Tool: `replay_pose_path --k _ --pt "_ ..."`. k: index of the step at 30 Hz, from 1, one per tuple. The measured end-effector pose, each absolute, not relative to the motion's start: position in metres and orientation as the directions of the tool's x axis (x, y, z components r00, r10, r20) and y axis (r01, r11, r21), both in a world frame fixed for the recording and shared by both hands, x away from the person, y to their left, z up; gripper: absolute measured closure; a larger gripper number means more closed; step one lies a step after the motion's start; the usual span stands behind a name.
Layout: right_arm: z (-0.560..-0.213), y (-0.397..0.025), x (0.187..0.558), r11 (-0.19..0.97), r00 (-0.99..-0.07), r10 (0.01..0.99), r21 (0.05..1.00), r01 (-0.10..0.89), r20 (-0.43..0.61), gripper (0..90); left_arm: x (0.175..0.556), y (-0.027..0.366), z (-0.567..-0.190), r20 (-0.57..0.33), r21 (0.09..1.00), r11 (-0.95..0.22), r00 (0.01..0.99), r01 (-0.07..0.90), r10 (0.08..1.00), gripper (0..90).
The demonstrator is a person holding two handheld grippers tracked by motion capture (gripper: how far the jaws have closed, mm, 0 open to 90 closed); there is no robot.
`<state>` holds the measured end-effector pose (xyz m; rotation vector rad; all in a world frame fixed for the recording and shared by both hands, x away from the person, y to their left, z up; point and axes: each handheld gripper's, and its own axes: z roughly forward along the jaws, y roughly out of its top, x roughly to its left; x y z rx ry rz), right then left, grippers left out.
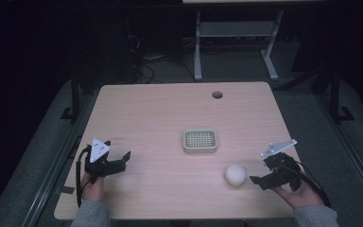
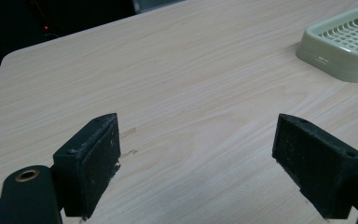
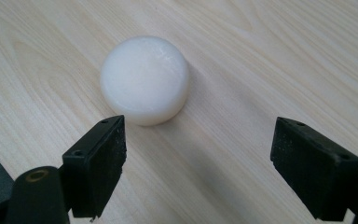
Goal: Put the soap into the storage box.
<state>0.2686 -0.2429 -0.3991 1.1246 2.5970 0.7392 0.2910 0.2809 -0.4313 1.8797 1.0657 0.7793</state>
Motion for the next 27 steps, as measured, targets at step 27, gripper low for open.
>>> replay_pose_path --k 27 --pt "-0.394 -0.202 0.291 0.695 -0.767 0.642 0.419 0.584 0.003 17.7 0.291 0.283 -0.430 0.104 0.880 -0.291 0.446 0.375 0.889 14.8"
